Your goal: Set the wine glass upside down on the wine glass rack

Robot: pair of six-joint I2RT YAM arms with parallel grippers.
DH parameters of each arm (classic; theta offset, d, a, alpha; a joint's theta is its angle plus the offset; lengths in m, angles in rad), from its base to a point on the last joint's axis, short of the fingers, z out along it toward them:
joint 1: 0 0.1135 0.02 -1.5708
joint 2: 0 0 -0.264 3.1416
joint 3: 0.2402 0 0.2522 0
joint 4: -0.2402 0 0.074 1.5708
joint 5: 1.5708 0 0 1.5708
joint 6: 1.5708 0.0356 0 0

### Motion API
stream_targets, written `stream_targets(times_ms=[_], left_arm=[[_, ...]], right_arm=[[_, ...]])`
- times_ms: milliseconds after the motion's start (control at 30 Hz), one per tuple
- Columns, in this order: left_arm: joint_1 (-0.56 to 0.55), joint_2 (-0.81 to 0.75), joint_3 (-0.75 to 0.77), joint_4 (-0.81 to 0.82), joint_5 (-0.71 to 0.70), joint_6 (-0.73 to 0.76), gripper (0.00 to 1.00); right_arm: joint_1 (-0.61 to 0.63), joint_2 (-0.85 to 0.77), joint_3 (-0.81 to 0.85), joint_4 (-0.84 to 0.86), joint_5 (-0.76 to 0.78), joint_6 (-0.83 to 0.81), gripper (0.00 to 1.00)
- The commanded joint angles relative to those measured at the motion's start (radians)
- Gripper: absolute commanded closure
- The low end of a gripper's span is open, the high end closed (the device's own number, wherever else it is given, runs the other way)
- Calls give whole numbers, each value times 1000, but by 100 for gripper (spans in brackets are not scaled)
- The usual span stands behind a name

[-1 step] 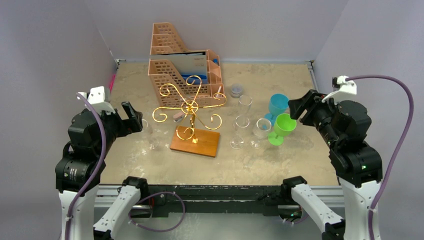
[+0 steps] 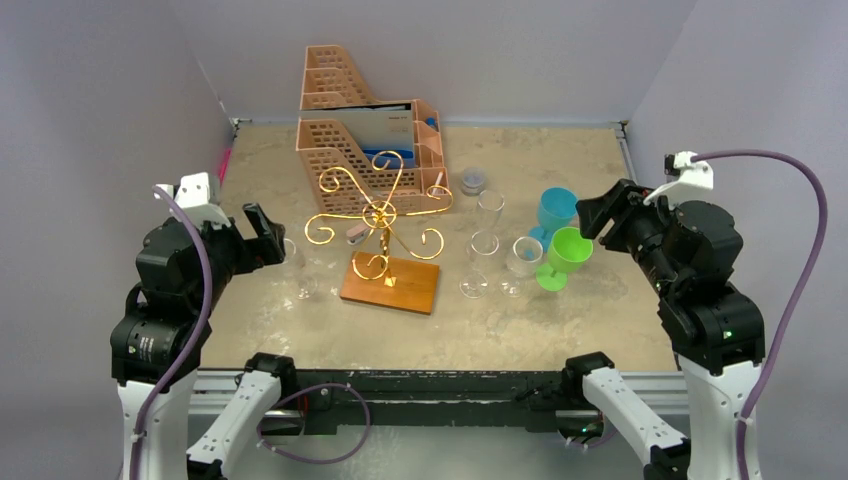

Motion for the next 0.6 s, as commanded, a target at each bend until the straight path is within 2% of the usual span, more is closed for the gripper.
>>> stream_targets(times_ms=[0,133,300,433,500,567], left_arm=[[1,-23,-33,-18,-1,-72,6],[2,-33,-71,-118,-90,-203,6],[1,-45,-148,-133,-106,-324,6],[2,6,-177,-160,-139,-391,10],[1,35,-187,-175,-174,-417,13],[1,63,-183,-187,-201,-441,17]], right_arm=[[4,-23,-26,-26,18,84,33],[4,-47,-81,-18,-21,147,28],[5,-9,-99,-11,-207,174,26],[5,31,-122,-15,-298,180,27],[5,44,-146,9,-339,181,35],[4,55,-174,49,-391,180,48]])
